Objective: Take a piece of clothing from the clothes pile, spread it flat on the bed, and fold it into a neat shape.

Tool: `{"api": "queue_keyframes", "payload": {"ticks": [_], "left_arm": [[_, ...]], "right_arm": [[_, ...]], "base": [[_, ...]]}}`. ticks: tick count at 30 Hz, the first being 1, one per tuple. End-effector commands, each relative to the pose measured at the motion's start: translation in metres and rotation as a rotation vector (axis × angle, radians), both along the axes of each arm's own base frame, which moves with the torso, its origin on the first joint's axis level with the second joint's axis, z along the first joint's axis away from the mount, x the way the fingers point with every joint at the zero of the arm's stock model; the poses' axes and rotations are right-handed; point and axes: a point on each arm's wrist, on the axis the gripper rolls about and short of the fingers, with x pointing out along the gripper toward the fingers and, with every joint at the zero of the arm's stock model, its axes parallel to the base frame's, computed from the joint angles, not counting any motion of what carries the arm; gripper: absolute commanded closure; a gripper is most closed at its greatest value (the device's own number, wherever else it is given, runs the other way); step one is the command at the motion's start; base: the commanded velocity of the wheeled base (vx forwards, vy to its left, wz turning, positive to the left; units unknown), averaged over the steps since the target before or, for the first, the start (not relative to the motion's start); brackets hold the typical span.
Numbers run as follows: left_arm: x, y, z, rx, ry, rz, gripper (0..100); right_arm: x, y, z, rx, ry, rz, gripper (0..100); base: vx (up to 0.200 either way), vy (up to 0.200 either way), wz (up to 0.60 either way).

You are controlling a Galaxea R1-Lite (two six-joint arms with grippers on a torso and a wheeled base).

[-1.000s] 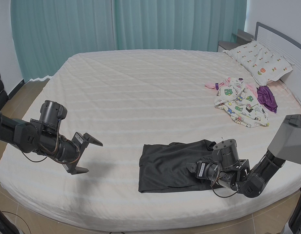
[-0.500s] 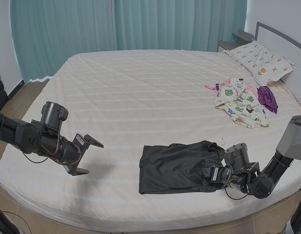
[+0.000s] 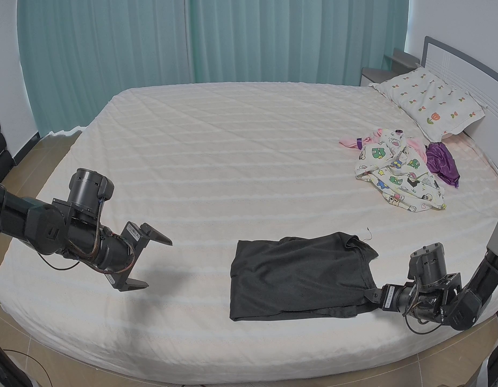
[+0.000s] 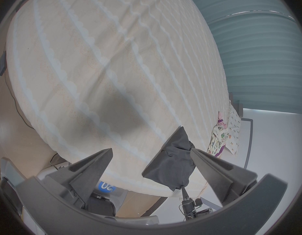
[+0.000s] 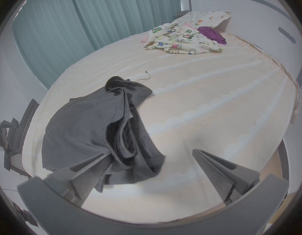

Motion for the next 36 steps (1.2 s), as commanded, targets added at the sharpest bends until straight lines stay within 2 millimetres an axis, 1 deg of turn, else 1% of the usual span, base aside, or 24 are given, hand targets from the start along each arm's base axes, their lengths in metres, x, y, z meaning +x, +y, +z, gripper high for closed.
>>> {"api": "queue_keyframes", "payload": {"ticks": [1, 5, 9, 13, 14, 16, 18, 19, 21, 22, 24, 26, 27, 28, 30, 34, 36], "left_arm": [[0.0, 0.0, 0.0, 0.0, 0.002, 0.0, 0], [0.0, 0.0, -0.001, 0.001, 0.003, 0.0, 0], [-0.001, -0.001, -0.001, 0.0, 0.006, -0.005, 0], [-0.002, -0.003, -0.002, 0.001, 0.009, -0.011, 0], [-0.002, -0.004, -0.002, 0.001, 0.009, -0.013, 0], [-0.002, -0.004, -0.003, 0.002, 0.012, -0.016, 0], [-0.003, -0.006, -0.005, 0.003, 0.018, -0.022, 0], [-0.003, -0.006, -0.005, 0.001, 0.021, -0.024, 0], [-0.003, -0.006, -0.005, 0.001, 0.021, -0.024, 0], [-0.005, -0.011, -0.006, 0.0, 0.025, -0.037, 0], [-0.007, -0.015, -0.007, 0.002, 0.031, -0.053, 0], [-0.008, -0.017, -0.007, 0.002, 0.033, -0.06, 0], [-0.009, -0.018, -0.008, 0.001, 0.035, -0.065, 0], [-0.009, -0.018, -0.008, 0.001, 0.035, -0.065, 0], [-0.009, -0.02, -0.01, 0.002, 0.041, -0.072, 0], [-0.01, -0.026, -0.013, 0.007, 0.052, -0.089, 0], [-0.01, -0.026, -0.013, 0.006, 0.055, -0.09, 0]], "right_arm": [[-0.016, -0.013, 0.006, 0.024, 0.011, -0.001, 0], [-0.027, -0.018, 0.013, 0.04, 0.001, 0.006, 0], [-0.025, -0.026, 0.017, 0.051, -0.023, -0.027, 0], [-0.019, -0.028, 0.03, 0.117, -0.085, -0.022, 0], [-0.014, -0.029, 0.036, 0.15, -0.111, -0.009, 0], [-0.004, -0.026, 0.039, 0.18, -0.124, 0.005, 0], [0.01, -0.022, 0.037, 0.184, -0.122, 0.011, 0], [0.02, -0.019, 0.033, 0.182, -0.117, 0.011, 0], [0.02, -0.019, 0.033, 0.182, -0.117, 0.011, 0], [0.046, -0.012, 0.022, 0.178, -0.108, 0.013, 0], [0.062, -0.006, 0.013, 0.172, -0.101, 0.014, 0], [0.071, -0.002, 0.006, 0.167, -0.096, 0.02, 0], [0.08, 0.002, 0.0, 0.161, -0.091, 0.028, 0], [0.082, 0.002, -0.001, 0.161, -0.09, 0.028, 0], [0.103, 0.008, -0.01, 0.151, -0.094, 0.037, 0], [0.125, 0.014, -0.009, 0.142, -0.086, 0.043, 0], [0.127, 0.015, -0.007, 0.142, -0.084, 0.045, 0]], "base": [[0.0, 0.0, 0.0], [0.0, 0.0, 0.0], [0.0, 0.0, 0.0], [0.0, 0.0, 0.0], [0.0, 0.0, 0.0], [0.0, 0.0, 0.0], [0.0, 0.0, 0.0], [0.0, 0.0, 0.0], [0.0, 0.0, 0.0], [0.0, 0.0, 0.0], [0.0, 0.0, 0.0], [0.0, 0.0, 0.0], [0.0, 0.0, 0.0], [0.0, 0.0, 0.0], [0.0, 0.0, 0.0], [0.0, 0.0, 0.0], [0.0, 0.0, 0.0]]}}
